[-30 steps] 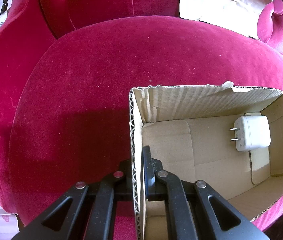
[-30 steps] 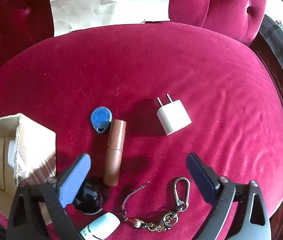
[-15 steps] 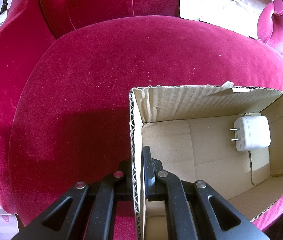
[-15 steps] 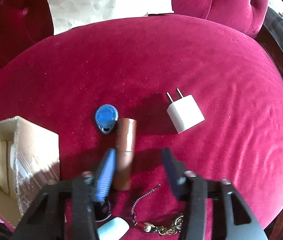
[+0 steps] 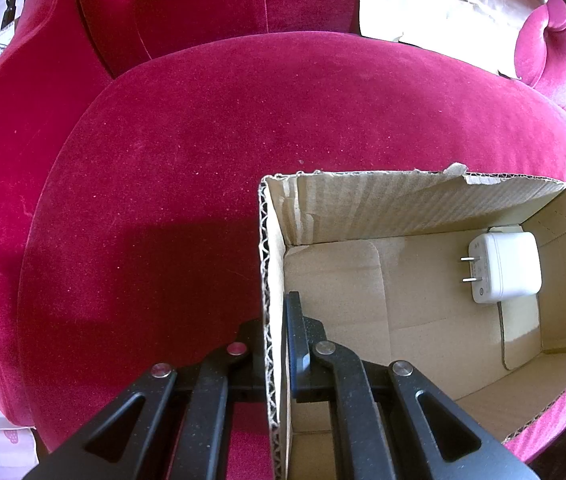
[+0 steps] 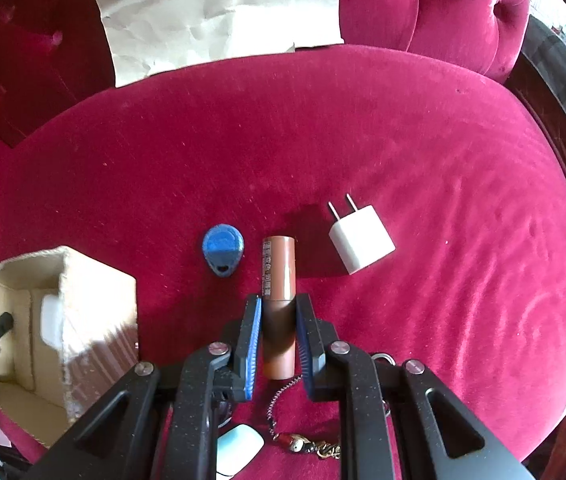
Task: Organize rigid objects
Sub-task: 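Close the right gripper on the brown cylindrical tube and lift it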
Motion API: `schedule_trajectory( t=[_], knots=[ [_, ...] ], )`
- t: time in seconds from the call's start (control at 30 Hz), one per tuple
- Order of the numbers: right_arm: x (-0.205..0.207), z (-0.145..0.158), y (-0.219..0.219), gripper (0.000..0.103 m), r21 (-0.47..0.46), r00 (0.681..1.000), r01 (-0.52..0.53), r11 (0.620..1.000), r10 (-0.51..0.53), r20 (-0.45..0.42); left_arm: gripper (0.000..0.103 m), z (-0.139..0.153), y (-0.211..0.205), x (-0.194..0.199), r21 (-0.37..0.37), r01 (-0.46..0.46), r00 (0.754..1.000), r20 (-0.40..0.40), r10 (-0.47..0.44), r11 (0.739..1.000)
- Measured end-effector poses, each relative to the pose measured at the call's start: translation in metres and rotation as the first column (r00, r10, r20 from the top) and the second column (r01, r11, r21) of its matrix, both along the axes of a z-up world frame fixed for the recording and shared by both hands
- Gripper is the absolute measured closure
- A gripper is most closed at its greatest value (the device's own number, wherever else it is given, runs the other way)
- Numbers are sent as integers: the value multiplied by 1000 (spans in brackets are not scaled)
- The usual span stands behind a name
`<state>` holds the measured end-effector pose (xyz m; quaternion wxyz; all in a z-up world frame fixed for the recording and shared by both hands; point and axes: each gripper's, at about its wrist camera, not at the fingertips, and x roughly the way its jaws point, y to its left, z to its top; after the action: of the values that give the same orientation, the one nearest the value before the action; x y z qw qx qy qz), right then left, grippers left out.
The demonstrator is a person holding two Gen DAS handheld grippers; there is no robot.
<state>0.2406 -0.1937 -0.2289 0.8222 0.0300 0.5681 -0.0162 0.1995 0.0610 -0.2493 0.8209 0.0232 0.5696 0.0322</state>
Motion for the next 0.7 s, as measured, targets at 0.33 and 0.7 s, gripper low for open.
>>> schedule_trajectory(
  t=[0.33,0.7],
  knots=[
    [-8,33,7,86,-21,997,-34,999,36,61,98,1,1,1,1,1,1000,1,-1,1000],
    [-20,61,36,86,-20,984,-105,994,107,141,98,0,1,2,0,-2,1000,2,2,1000]
  ],
)
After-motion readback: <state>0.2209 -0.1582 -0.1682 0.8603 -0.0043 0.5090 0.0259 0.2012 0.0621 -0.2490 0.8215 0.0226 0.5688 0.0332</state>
